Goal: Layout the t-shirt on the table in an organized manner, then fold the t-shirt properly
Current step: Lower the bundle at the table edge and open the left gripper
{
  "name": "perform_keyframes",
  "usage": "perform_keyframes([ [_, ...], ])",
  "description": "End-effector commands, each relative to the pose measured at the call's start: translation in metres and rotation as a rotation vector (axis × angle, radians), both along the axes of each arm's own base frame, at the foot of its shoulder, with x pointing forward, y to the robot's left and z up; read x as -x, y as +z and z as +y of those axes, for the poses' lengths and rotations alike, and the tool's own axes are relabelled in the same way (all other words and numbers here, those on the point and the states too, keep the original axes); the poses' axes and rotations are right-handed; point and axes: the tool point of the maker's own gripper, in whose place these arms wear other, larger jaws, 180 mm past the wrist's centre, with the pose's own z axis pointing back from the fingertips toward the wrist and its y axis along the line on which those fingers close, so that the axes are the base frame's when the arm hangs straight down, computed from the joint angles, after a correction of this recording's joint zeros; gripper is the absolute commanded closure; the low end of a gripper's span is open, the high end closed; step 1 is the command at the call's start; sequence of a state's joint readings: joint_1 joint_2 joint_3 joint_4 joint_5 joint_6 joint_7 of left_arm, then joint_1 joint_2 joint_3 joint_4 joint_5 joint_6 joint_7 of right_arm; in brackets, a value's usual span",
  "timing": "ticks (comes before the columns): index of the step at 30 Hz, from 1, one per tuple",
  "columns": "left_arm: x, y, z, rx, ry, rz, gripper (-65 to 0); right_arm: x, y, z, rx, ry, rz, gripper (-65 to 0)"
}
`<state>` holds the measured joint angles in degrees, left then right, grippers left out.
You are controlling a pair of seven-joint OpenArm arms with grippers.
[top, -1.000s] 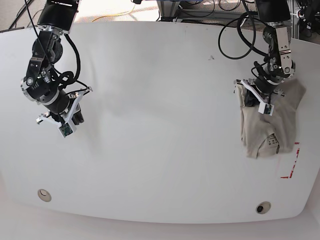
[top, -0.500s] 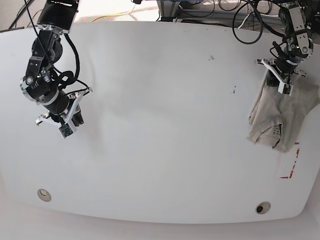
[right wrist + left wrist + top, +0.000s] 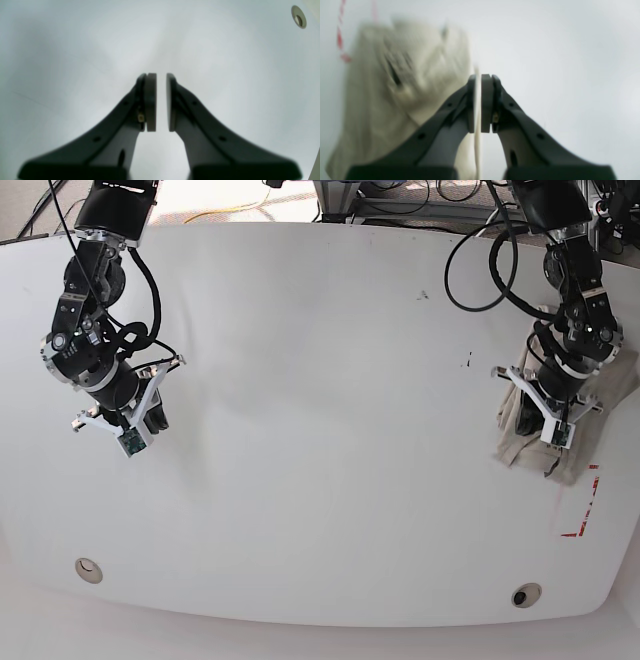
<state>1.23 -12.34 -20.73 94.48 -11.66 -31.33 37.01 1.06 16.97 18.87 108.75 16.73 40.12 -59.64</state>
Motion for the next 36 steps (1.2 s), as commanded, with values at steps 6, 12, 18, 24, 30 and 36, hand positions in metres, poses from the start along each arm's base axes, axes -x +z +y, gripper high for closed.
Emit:
perform_keyframes([
  [6,-0.045,0.002,0.012,0.05,0.033,-0.003,-1.5,-0.006,0.013,0.002,-0.007,0.003,-0.05,-6.2],
  [12,-0.053,-0.013,0.027,0.039,0.058,0.018,-1.5,-0.006,0.013,0.003,-0.009,0.004,-0.05,-6.2],
  [18,-0.051,-0.041,0.035,0.047,0.079,0.021,-1.5,-0.002,0.01,0.004,-0.009,0.005,-0.04,-6.2],
  [24,-0.036,-0.073,0.056,0.053,0.109,0.099,-1.5,0.0,0.008,0.004,-0.01,0.006,-0.035,-6.2],
  [30,-0.024,-0.097,0.065,0.084,0.133,0.138,-1.5,0.001,0.006,0.004,-0.01,0.006,-0.031,-6.2],
  [36,-0.001,-0.107,0.083,0.052,0.149,0.178,-1.5,0.005,0.004,0.005,-0.009,0.007,-0.023,-6.2],
])
